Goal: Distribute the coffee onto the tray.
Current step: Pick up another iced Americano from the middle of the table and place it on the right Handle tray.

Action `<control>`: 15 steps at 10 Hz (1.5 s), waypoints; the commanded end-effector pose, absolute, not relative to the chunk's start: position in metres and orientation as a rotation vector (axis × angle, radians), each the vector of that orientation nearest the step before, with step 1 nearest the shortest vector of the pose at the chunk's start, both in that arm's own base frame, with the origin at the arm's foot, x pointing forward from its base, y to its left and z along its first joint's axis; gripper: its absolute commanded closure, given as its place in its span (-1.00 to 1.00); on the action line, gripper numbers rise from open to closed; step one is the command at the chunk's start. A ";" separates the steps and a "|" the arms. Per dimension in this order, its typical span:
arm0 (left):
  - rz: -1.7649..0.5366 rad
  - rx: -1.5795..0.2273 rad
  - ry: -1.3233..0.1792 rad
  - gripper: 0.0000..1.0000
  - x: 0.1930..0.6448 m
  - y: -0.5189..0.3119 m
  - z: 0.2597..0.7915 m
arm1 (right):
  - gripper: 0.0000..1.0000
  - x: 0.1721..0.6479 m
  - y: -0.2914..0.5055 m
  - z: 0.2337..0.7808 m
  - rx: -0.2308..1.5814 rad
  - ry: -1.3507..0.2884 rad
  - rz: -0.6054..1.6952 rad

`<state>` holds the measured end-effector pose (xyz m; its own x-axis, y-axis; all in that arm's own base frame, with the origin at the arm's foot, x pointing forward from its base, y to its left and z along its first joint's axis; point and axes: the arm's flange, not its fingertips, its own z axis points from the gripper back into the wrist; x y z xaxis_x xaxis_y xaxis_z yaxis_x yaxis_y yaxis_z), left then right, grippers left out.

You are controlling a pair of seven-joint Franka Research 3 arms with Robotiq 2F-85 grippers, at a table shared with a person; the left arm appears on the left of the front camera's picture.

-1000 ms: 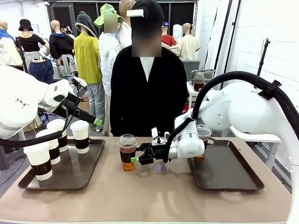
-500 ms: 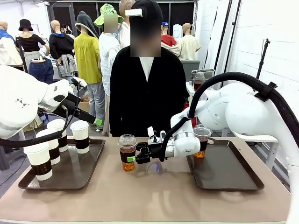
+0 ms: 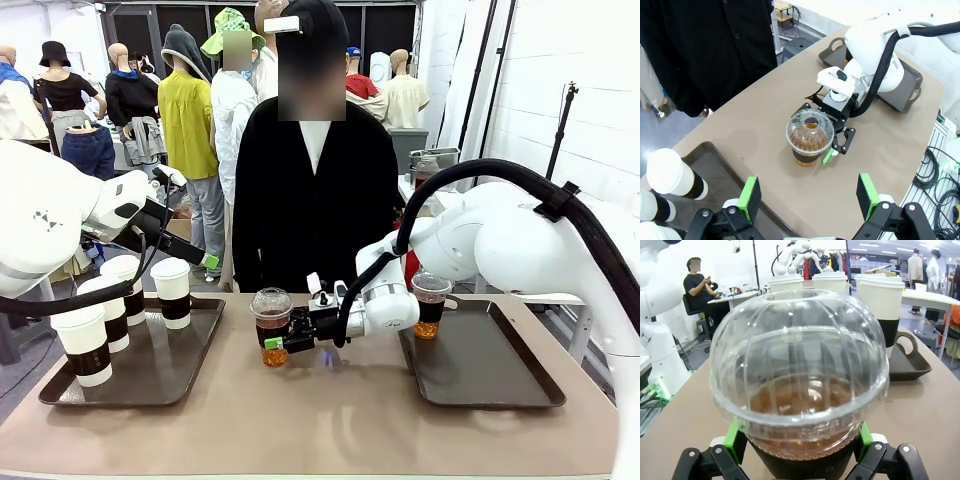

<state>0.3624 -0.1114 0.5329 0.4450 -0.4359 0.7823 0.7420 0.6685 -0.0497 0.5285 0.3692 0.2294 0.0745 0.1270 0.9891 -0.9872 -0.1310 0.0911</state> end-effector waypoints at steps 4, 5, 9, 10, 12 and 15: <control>-0.755 -0.425 -0.820 -1.00 0.363 -0.110 0.532 | -0.22 0.530 0.375 0.231 1.255 -0.975 1.314; -0.755 -0.425 -0.820 -1.00 0.363 -0.110 0.532 | -0.22 0.529 0.374 0.231 1.273 -0.963 1.306; -0.755 -0.425 -0.820 -1.00 0.363 -0.110 0.532 | -0.22 0.519 0.373 0.246 1.282 -0.955 1.291; -0.755 -0.425 -0.820 -1.00 0.363 -0.110 0.532 | -0.22 0.513 0.370 0.257 1.282 -0.950 1.276; -0.755 -0.425 -0.820 -1.00 0.363 -0.110 0.532 | -0.22 0.498 0.353 0.284 1.271 -0.960 1.257; -0.755 -0.425 -0.820 -1.00 0.363 -0.110 0.532 | -0.22 0.471 0.316 0.321 1.272 -0.947 1.260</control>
<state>0.3624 -0.1113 0.5329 0.4451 -0.4356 0.7824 0.7419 0.6686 -0.0498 0.4854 0.3322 0.3037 0.1052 0.1527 0.9827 -0.9847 -0.1224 0.1244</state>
